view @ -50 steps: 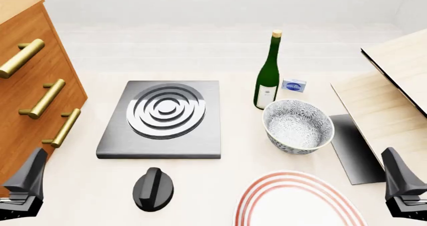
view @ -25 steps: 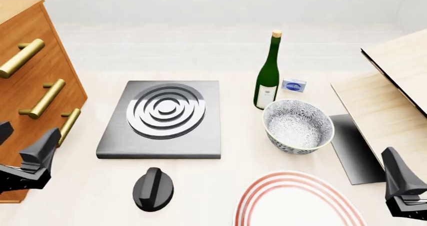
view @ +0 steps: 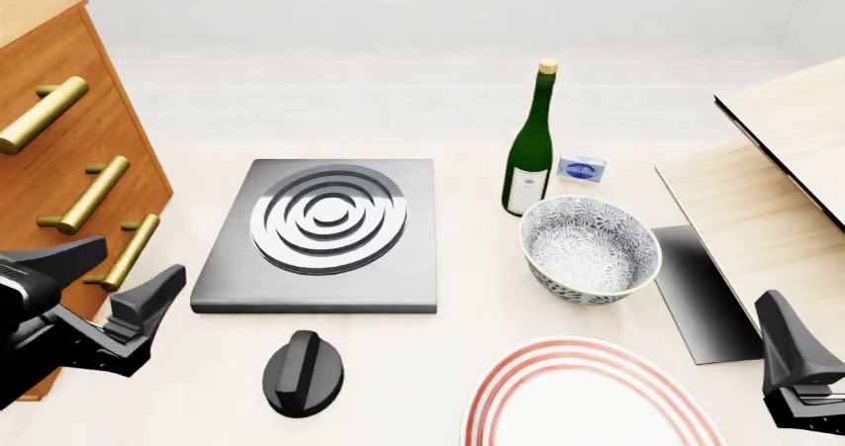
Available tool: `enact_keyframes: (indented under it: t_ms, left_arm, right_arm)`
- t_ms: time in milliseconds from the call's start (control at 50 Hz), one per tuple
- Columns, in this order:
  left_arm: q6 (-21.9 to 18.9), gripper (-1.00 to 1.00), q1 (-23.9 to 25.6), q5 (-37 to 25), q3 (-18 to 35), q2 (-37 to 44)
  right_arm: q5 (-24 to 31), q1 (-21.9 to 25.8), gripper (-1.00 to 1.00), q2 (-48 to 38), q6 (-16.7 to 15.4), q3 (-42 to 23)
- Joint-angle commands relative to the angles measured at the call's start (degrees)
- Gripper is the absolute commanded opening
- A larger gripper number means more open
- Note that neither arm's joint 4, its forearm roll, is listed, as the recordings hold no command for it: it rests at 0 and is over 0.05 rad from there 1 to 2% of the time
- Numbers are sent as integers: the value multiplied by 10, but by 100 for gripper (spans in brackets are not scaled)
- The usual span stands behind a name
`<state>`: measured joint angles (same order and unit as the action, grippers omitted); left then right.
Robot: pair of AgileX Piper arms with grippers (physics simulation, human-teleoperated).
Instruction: Turn on the stove.
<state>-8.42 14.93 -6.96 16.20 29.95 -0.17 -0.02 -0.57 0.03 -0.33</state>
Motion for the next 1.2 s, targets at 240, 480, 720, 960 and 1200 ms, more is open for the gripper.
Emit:
enact_keyframes:
  t_ms: [240,480,720,960,1200]
  left_arm:
    - [24,100,76,11,-1,74]
    - [34,100,88,69,-31,124]
    - [43,100,118,110,-41,178]
    - [52,100,121,170,-60,230]
    - [75,100,130,230,-70,290]
  right_arm:
    - [0,0,100,0,0,0]
    - [0,0,100,0,0,0]
    - [0,0,100,0,0,0]
    - [0,0,100,0,0,0]
    - [0,0,100,0,0,0]
